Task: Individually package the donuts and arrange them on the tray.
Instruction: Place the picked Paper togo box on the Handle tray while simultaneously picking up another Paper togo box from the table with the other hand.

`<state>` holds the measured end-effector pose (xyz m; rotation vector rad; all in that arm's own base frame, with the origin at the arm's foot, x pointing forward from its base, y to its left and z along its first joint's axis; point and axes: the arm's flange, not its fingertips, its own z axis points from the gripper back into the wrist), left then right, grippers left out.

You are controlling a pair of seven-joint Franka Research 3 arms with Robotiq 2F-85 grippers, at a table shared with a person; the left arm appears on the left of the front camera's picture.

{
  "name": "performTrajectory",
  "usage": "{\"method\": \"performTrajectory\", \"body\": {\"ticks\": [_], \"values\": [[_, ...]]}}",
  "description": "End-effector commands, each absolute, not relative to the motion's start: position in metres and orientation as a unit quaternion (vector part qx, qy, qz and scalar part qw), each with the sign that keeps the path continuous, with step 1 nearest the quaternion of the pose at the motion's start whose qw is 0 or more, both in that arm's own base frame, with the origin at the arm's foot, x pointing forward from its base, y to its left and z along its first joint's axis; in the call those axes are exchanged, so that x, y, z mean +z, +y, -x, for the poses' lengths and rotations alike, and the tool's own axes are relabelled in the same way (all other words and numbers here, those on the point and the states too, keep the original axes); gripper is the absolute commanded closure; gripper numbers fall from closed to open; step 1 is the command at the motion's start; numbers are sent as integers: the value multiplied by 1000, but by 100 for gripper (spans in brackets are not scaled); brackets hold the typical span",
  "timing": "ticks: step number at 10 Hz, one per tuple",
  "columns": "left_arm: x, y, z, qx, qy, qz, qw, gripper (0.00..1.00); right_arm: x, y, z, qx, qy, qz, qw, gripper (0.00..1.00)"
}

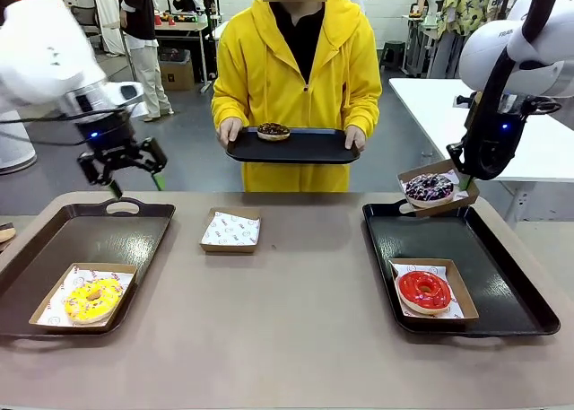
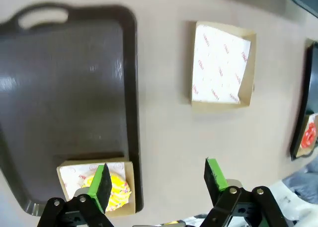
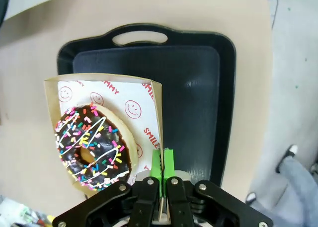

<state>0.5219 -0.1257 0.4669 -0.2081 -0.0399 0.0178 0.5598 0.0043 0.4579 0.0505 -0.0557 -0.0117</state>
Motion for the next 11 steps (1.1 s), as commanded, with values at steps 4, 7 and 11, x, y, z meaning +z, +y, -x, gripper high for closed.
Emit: {"method": "performTrajectory", "body": {"ticks": [4, 7, 11], "values": [[453, -200, -590, -10, -38, -10, 999, 3, 427, 6, -573, -2, -10, -37, 999, 99], [420, -214, -604, -20, -42, -29, 999, 3, 408, 9, -585, -1, -5, -46, 999, 99], [387, -216, -613, -14, -43, -21, 999, 3, 377, 6, -597, -7, 10, -58, 998, 99]]}}
